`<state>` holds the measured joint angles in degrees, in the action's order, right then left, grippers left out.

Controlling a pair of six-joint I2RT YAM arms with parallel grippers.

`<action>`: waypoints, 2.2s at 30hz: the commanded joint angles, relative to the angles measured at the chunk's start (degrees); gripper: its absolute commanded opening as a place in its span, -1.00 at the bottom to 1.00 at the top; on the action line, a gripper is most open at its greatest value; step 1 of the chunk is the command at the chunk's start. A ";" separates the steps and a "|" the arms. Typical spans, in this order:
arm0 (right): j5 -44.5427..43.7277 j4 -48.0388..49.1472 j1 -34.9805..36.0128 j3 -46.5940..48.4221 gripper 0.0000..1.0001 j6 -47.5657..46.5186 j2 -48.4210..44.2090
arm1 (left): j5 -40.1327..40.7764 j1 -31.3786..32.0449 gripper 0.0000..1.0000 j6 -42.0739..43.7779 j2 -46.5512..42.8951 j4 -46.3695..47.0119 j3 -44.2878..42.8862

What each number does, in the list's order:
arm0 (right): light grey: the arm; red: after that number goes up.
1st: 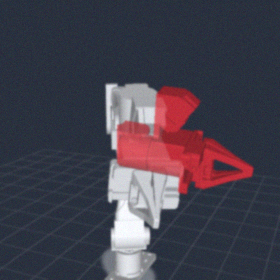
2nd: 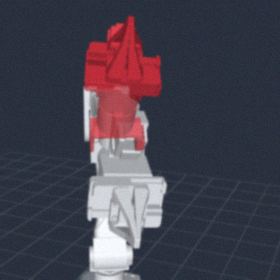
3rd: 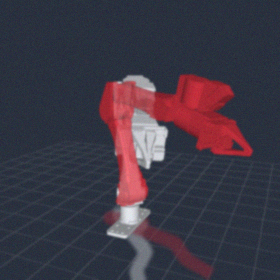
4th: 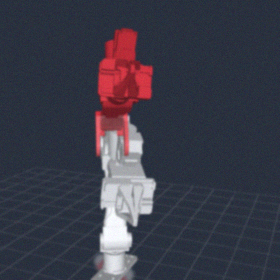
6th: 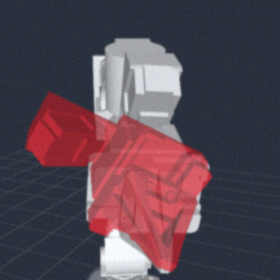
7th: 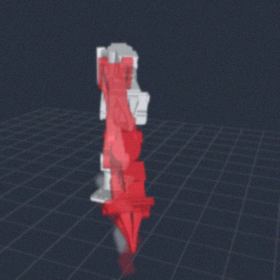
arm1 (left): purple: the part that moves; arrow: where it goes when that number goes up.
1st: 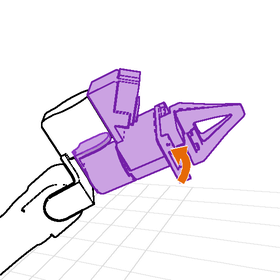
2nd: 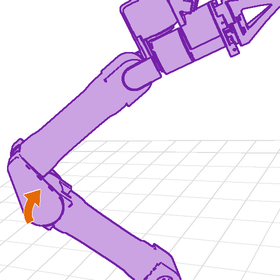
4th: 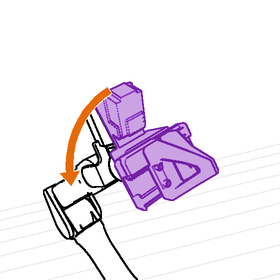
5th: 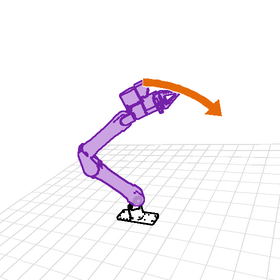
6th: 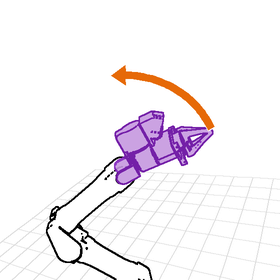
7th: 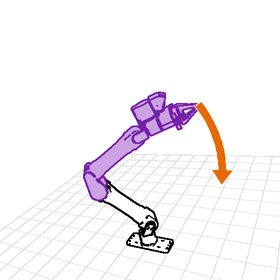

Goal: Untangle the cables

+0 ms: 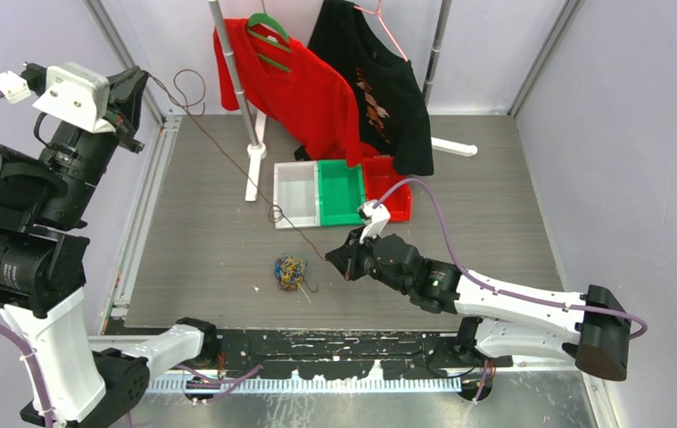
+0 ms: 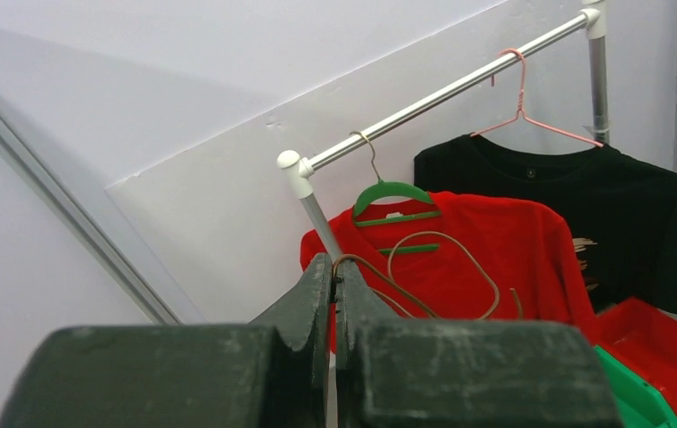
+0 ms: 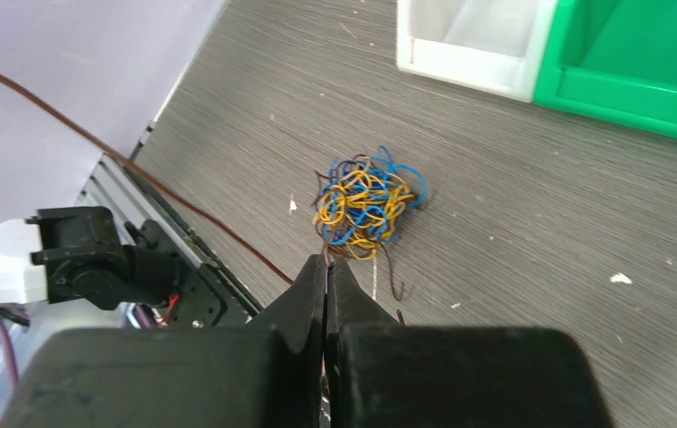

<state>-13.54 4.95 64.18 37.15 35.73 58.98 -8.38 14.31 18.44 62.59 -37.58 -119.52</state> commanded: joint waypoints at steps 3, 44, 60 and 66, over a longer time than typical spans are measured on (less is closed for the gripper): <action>-4.10 -1.62 -0.04 1.08 -0.98 -2.92 -1.58 | -4.45 0.19 -1.00 -5.15 0.44 0.80 -0.41; 5.48 6.44 -23.22 23.31 0.27 -3.91 21.08 | -8.34 0.57 -1.00 -14.71 18.45 5.53 17.09; -0.87 -1.33 -24.57 13.40 0.27 -4.53 7.27 | -2.62 5.68 -1.00 -7.71 30.10 4.28 19.16; -0.87 -4.05 -25.16 12.07 0.26 -4.00 5.47 | -0.94 7.46 -1.00 -4.01 34.17 4.76 23.23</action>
<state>-13.04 2.07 39.35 49.89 31.66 67.24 -11.31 20.95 10.55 95.72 -34.65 -97.95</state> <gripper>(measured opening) 0.634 0.012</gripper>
